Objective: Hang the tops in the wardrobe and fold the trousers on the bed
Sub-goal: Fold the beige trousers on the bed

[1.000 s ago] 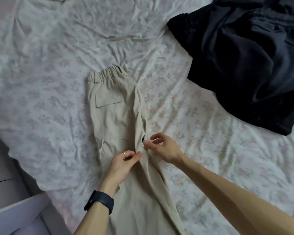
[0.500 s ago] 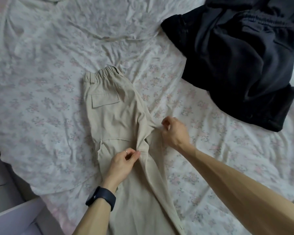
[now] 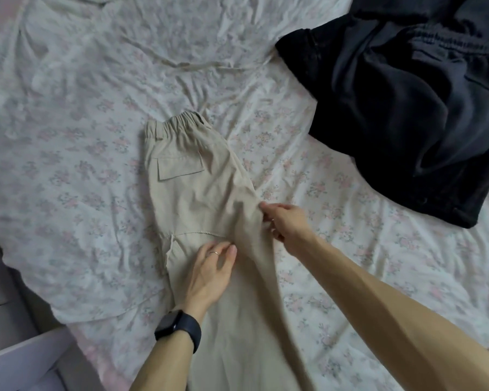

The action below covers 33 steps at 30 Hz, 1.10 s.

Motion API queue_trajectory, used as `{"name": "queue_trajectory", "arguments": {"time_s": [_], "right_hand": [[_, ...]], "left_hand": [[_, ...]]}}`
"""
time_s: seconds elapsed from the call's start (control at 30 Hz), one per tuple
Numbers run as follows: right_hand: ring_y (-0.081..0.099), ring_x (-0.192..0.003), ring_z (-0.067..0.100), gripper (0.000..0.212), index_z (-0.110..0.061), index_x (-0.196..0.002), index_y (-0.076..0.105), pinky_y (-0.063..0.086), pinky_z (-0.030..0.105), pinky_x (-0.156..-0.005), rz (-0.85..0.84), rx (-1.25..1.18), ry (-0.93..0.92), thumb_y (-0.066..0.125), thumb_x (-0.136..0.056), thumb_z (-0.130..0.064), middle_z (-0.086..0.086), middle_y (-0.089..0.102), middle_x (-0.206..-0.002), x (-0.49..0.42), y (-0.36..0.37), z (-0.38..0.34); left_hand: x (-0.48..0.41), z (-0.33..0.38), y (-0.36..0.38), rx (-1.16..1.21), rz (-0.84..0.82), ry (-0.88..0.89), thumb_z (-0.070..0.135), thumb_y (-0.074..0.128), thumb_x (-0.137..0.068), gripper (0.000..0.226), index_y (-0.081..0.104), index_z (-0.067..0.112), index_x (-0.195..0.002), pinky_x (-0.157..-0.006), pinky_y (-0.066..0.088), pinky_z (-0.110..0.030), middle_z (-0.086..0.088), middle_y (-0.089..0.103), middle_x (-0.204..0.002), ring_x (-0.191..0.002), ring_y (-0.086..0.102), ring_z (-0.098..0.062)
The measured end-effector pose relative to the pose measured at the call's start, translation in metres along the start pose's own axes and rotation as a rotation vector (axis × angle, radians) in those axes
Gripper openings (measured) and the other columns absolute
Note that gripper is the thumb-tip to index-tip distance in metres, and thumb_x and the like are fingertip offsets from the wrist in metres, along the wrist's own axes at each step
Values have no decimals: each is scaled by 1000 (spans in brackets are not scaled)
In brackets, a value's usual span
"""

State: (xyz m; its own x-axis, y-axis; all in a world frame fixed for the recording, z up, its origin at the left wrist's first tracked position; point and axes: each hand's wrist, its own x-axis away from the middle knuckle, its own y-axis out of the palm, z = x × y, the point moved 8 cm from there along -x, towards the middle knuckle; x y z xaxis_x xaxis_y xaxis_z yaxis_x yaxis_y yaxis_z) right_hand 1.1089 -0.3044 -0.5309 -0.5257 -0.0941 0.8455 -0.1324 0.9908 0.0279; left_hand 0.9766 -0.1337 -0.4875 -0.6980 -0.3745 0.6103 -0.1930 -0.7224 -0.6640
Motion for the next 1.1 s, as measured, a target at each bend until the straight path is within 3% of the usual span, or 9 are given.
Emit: {"name": "queue_trajectory", "arguments": {"time_s": [0.1, 0.2, 0.37, 0.47, 0.57, 0.7, 0.83, 1.0, 1.1], "right_hand": [[37, -32, 8, 22, -8, -74, 68, 30, 18, -34, 228, -105, -50, 69, -91, -21, -4, 53, -45, -14, -54, -13], [47, -35, 9, 25, -7, -85, 75, 34, 18, -35, 185, 174, -114, 68, -93, -29, -3, 60, -50, -15, -75, -24], [63, -49, 7, 66, -18, -71, 70, 41, 18, -41, -171, 670, -176, 59, -74, -82, -7, 71, -62, 20, -10, 7], [65, -67, 18, 29, -22, -73, 65, 46, 27, -54, -74, 875, -338, 63, -84, -49, -6, 66, -66, 20, 2, 4], [66, -81, 15, 20, -23, -99, 68, 52, 31, -71, 141, 670, -352, 61, -91, -40, -11, 67, -82, 19, -29, 0], [65, -69, 14, 41, -23, -87, 60, 52, 33, -61, -20, 691, -326, 70, -78, -61, -6, 68, -76, 68, -40, 68], [61, -74, 16, 41, -17, -85, 56, 47, 36, -64, -35, 931, -286, 75, -81, -53, -3, 65, -79, 130, -79, 163], [67, -64, 8, 34, -20, -82, 68, 49, 29, -58, -78, 833, -137, 80, -78, -51, -7, 72, -71, 195, -126, 277], [66, -57, 10, 28, -20, -87, 71, 48, 28, -55, -127, 851, -61, 79, -81, -47, -6, 72, -68, 226, -149, 346]], "left_hand": [[-8, -14, 20, -327, -146, -57, 60, 30, -101, 55, 17, 54, -154, -121, 24, -42, 14, -4, -168, -151, 16, -25], [-11, -22, 30, -341, -119, -86, 52, 27, -103, 55, 4, 60, -152, -118, 31, -45, 19, -13, -166, -146, 13, -28], [-1, -23, 26, -392, 7, -36, 52, 25, -106, 53, 0, 59, -153, -117, 30, -45, 14, -10, -168, -147, 16, -25], [14, -37, 22, -457, 68, -66, 55, 22, -105, 53, 0, 57, -154, -120, 20, -48, 14, -9, -168, -153, 6, -18], [36, -60, 15, -492, 141, -149, 52, 22, -106, 55, 6, 45, -158, -122, 9, -53, 13, -5, -169, -155, -3, -13], [100, -85, 18, -221, 338, -161, 46, 41, -103, 57, 34, 25, -156, -109, 40, -44, -3, 30, -163, -142, 39, -27], [196, -129, 53, 52, 460, -249, 45, 60, -96, 54, 51, 15, -141, -88, 51, -41, -9, 59, -132, -118, 58, -32], [313, -189, 139, 245, 386, -399, 43, 67, -92, 35, 60, 20, -116, -84, 51, -38, 0, 57, -117, -110, 59, -24], [359, -225, 201, 426, 190, -493, 42, 67, -93, 42, 57, 17, -125, -98, 49, -40, -1, 56, -127, -118, 59, -22]]}}
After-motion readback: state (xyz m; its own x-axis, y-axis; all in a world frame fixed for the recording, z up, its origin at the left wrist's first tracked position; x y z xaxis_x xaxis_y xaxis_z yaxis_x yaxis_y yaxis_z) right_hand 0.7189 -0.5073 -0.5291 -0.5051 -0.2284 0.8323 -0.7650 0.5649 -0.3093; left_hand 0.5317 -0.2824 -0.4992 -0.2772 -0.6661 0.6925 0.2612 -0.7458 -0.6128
